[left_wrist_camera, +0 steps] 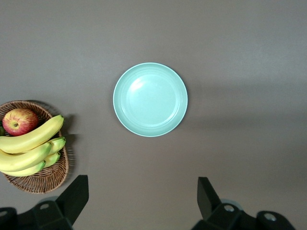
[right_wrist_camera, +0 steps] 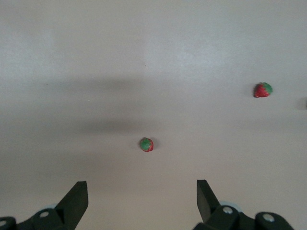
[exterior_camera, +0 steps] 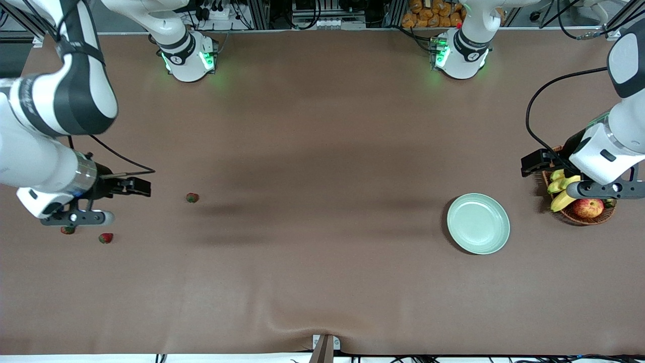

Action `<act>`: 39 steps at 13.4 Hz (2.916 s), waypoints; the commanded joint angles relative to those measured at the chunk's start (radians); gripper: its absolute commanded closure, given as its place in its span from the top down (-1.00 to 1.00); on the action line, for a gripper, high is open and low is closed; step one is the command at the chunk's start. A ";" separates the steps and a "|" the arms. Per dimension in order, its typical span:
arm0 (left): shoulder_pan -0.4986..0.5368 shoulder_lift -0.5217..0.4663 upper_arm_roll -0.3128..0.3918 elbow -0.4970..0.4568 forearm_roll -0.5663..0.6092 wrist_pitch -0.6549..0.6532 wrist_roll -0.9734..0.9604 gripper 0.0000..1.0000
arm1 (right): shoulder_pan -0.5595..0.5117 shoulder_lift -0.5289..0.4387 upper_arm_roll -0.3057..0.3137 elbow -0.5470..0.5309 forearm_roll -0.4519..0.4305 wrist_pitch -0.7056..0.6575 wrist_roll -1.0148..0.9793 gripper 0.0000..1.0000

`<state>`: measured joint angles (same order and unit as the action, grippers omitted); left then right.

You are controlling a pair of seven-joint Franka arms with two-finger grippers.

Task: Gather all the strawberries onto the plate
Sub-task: 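Lower the right gripper over the nearest strawberry and close on it, then carry the strawberry with the right gripper toward the left gripper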

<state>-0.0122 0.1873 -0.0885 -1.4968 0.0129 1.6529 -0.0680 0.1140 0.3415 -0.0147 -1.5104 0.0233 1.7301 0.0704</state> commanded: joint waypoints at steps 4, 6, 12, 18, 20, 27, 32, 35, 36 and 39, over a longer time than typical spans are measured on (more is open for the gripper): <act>-0.008 0.003 -0.005 0.020 -0.011 -0.008 0.004 1.00 | 0.050 0.148 -0.002 0.022 0.012 0.092 0.074 1.00; -0.008 0.003 -0.005 0.018 -0.011 -0.008 0.004 1.00 | 0.047 0.163 -0.002 0.015 0.017 0.141 0.054 1.00; -0.006 0.004 -0.007 0.015 -0.013 -0.008 0.007 1.00 | 0.044 0.169 -0.004 -0.239 0.003 0.327 -0.017 1.00; -0.009 0.004 -0.008 0.015 -0.014 -0.008 0.002 1.00 | 0.053 0.169 -0.004 -0.425 0.001 0.514 -0.017 1.00; -0.008 0.004 -0.013 0.015 -0.014 -0.008 0.001 1.00 | 0.068 0.165 -0.004 -0.485 0.001 0.569 -0.017 1.00; -0.008 0.006 -0.014 0.013 -0.016 -0.008 0.002 1.00 | 0.067 0.163 -0.004 -0.511 0.001 0.580 -0.017 1.00; -0.008 0.006 -0.014 0.009 -0.014 -0.010 0.016 1.00 | 0.058 0.157 -0.004 -0.511 0.001 0.574 -0.017 -1.00; -0.008 0.006 -0.030 0.009 -0.013 -0.008 0.014 1.00 | 0.050 0.155 -0.004 -0.511 0.001 0.574 -0.046 -1.00; -0.008 0.006 -0.031 0.009 -0.011 -0.008 0.016 1.00 | 0.049 0.154 -0.004 -0.508 0.001 0.574 -0.061 -1.00; -0.008 0.006 -0.033 0.007 -0.008 -0.008 0.017 1.00 | 0.059 0.148 -0.002 -0.472 0.001 0.577 -0.064 -1.00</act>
<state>-0.0252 0.1916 -0.1171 -1.4953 0.0127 1.6512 -0.0680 0.1743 0.5259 -0.0236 -1.9813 0.0245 2.3053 0.0247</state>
